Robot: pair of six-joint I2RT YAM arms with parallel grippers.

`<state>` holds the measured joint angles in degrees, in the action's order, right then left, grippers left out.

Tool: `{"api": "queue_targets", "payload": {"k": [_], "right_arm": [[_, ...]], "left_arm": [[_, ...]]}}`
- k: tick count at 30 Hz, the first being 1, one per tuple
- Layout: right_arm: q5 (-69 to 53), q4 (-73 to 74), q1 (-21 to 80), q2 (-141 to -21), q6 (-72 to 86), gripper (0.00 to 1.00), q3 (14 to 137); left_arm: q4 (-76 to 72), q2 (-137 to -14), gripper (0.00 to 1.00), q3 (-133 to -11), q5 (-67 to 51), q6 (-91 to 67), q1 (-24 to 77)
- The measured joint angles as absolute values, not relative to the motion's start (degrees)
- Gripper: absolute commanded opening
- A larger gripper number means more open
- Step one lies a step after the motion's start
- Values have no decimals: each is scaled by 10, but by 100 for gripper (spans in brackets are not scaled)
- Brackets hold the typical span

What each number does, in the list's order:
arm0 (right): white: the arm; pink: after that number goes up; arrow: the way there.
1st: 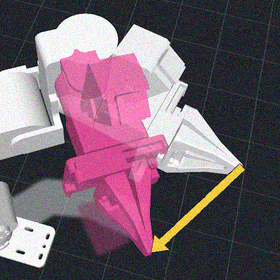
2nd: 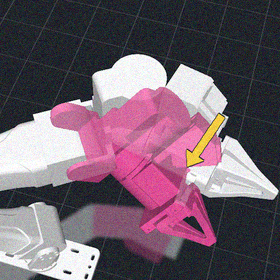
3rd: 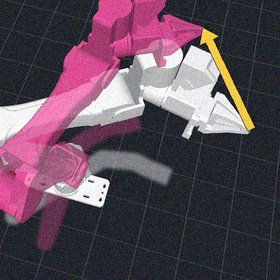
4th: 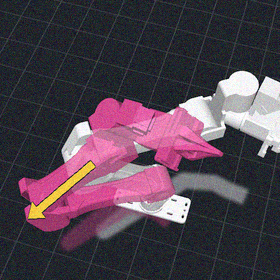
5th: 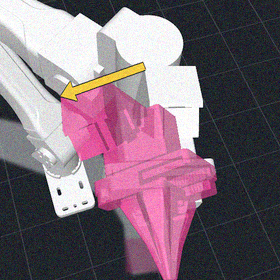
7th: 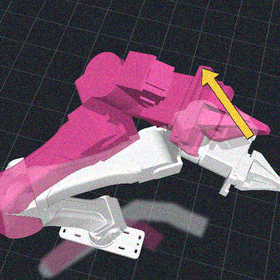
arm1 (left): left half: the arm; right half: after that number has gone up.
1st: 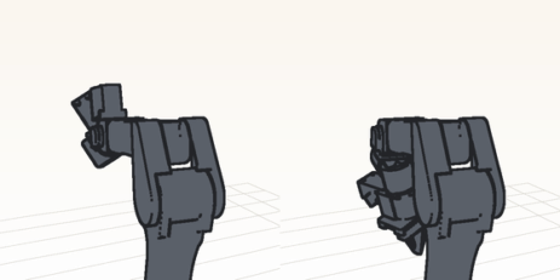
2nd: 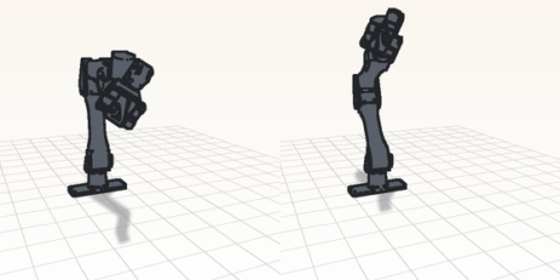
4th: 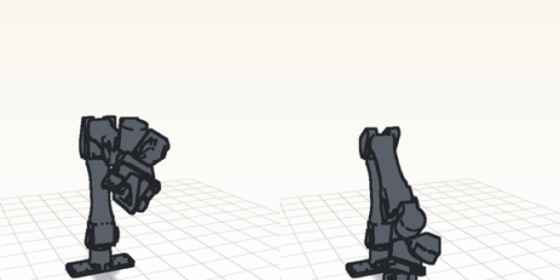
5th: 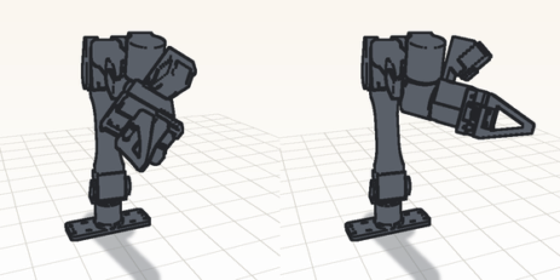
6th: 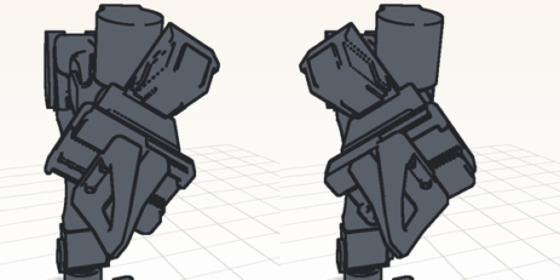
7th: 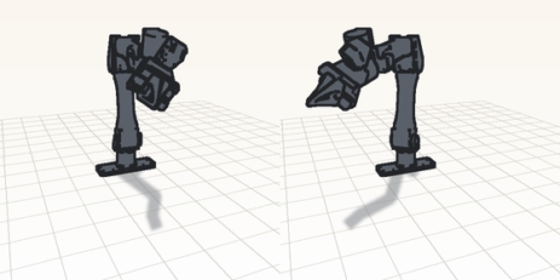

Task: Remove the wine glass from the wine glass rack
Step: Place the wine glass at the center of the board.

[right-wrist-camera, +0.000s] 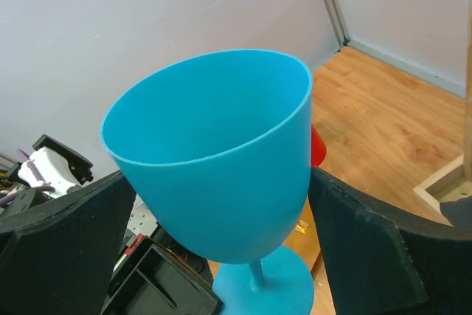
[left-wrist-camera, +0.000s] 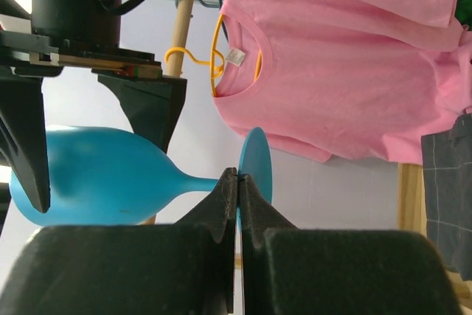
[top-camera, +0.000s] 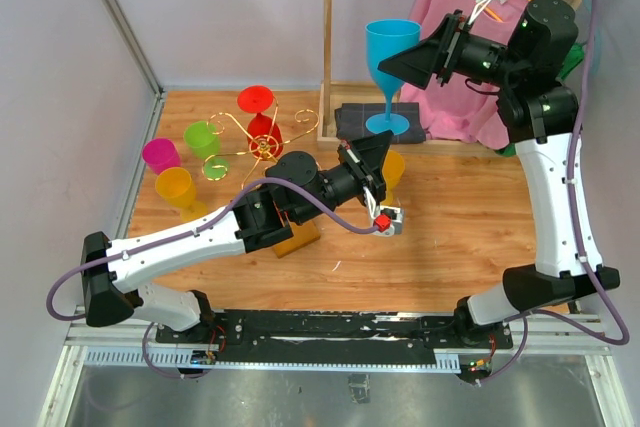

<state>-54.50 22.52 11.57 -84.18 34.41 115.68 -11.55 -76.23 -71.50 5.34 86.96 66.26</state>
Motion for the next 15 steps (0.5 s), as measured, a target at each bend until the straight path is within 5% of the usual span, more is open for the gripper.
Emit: {"api": "queue_targets", "payload": {"k": [2, 10, 13, 15], "right_arm": [[-555, 219, 117, -846, 349, 99, 1153], [-575, 165, 120, -846, 374, 46, 1137], [-577, 146, 120, -844, 382, 41, 1126], [-579, 136, 120, -841, 386, 41, 1118]], "left_arm": [[-116, -762, 0, -715, 53, 871, 663], [-121, -762, 0, -714, 54, 874, 671], [-122, -762, 0, -714, 58, 874, 672], [-122, -762, 21, -714, 61, 873, 673]]}}
